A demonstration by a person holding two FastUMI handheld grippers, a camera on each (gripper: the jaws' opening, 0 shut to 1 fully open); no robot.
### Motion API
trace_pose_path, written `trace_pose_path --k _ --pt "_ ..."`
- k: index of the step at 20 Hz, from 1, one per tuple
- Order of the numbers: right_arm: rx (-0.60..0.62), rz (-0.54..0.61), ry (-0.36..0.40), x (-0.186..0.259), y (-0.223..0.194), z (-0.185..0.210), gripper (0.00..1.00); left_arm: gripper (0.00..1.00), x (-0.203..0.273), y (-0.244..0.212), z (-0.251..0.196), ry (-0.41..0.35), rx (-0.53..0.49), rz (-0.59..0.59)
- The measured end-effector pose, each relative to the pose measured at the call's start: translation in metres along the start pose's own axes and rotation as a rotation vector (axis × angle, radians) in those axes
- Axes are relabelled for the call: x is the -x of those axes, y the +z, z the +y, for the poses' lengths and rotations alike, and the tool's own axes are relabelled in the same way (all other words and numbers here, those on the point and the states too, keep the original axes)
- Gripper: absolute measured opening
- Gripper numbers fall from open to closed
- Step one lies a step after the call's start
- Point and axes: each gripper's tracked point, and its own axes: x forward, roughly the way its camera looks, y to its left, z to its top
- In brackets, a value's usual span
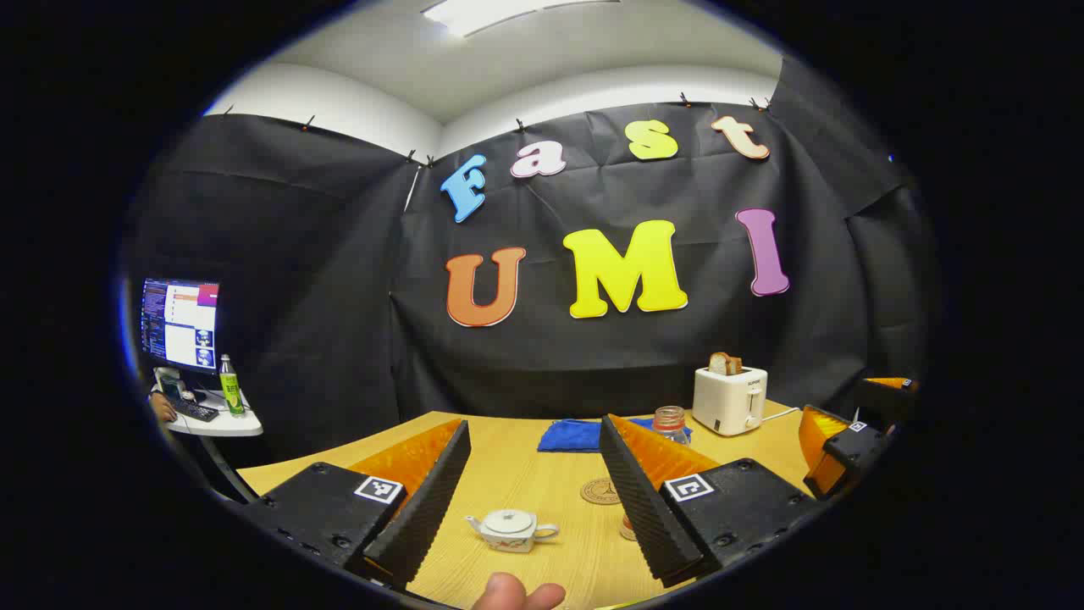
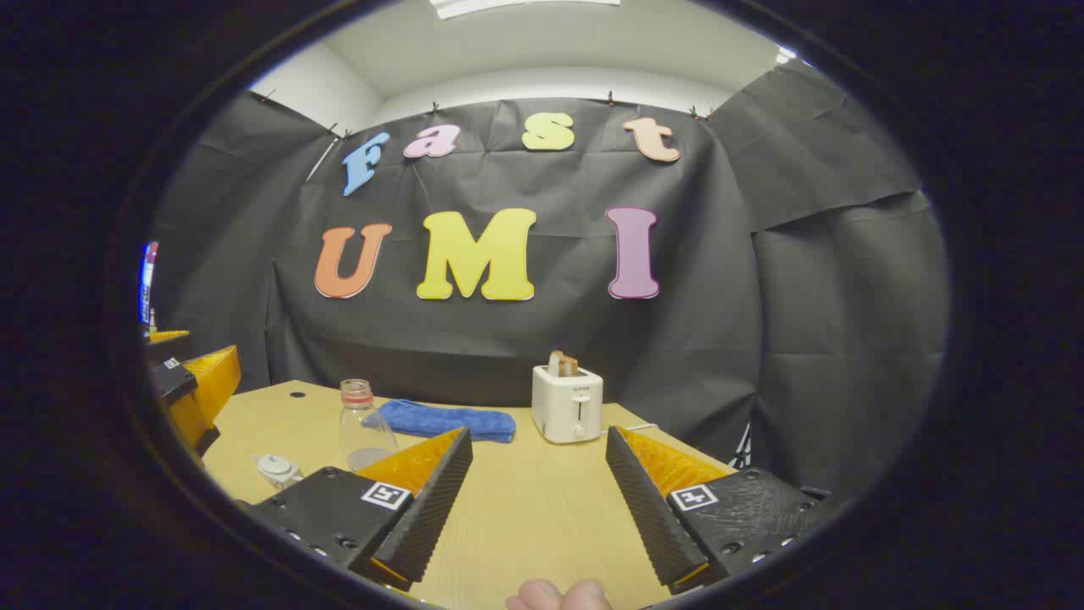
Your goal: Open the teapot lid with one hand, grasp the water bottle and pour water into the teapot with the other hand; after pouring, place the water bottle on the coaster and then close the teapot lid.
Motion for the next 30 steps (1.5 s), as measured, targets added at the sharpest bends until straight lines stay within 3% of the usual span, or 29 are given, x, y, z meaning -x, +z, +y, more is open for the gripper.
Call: trace_pose_path --k 6,15,23,30 --pt "-0.034 0.006 -0.028 -0.010 -0.004 -0.021 0.95 0.96 -0.012 -0.011 0.020 0.032 0.010 0.028" --pt "-0.059 0.037 -0.045 -0.020 -0.015 -0.027 0.95 0.96 -0.018 -0.014 0.016 0.008 0.011 0.026" --pt "-0.112 0.039 0.043 -0.025 -0.016 -0.019 0.95 0.96 -0.021 -0.027 0.046 0.036 0.015 0.066" --pt "-0.055 0.012 0.099 -0.027 -0.015 -0.004 0.96 0.96 -0.023 -0.059 0.045 -0.035 0.007 0.150"
